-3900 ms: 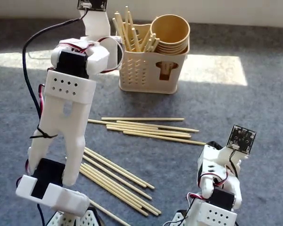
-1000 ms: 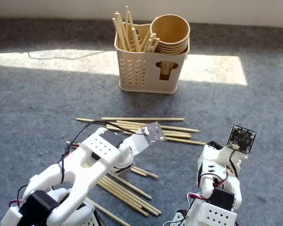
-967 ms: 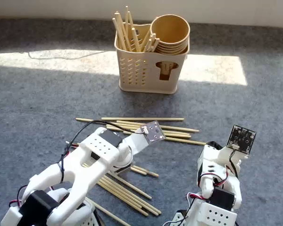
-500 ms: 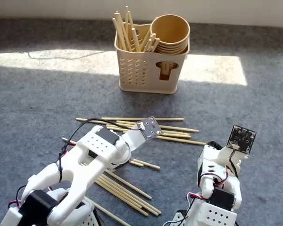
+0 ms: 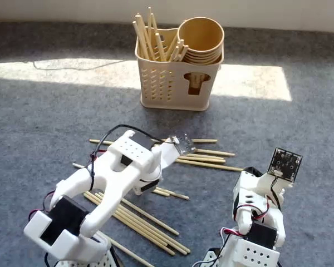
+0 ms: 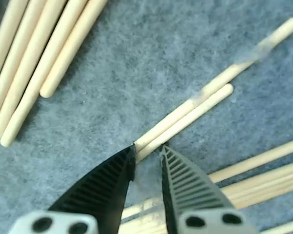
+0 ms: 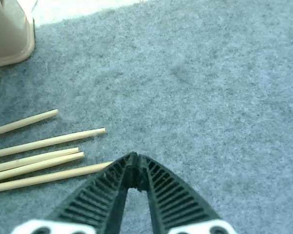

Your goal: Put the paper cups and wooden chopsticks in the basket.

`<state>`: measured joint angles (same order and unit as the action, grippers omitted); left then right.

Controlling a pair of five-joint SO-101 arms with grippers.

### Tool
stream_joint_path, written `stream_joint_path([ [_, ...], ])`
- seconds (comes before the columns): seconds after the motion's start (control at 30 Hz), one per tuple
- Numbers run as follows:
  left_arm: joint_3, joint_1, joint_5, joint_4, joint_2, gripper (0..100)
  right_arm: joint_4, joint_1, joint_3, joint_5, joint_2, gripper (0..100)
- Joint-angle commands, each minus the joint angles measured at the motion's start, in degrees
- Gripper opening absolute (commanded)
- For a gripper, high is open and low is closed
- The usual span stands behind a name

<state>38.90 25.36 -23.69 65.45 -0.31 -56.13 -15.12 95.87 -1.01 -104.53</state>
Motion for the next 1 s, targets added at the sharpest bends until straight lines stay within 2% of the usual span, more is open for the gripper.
stream_joint_path([
  [0.0, -1.54, -0.48, -0.26, -0.09, -0.22, 1, 1.36, -0.66, 6.81, 0.18, -0.66, 0.6],
  [0.43, -1.8, -0.57, 0.09, 6.51, -14.2, 1, 1.36, -0.66, 6.81, 0.18, -0.66, 0.6],
  [0.6, -1.63, -0.48, 0.09, 6.51, -14.37, 15, 1.36, -0.66, 6.81, 0.18, -0.66, 0.6],
  [0.8, -1.54, -0.48, -0.26, 3.6, -13.76, 15, 1.36, -0.66, 6.81, 0.18, -0.66, 0.6],
  [0.97, -2.07, -0.66, -0.26, -0.18, -5.41, 14, 1.36, -0.66, 6.81, 0.18, -0.66, 0.6],
])
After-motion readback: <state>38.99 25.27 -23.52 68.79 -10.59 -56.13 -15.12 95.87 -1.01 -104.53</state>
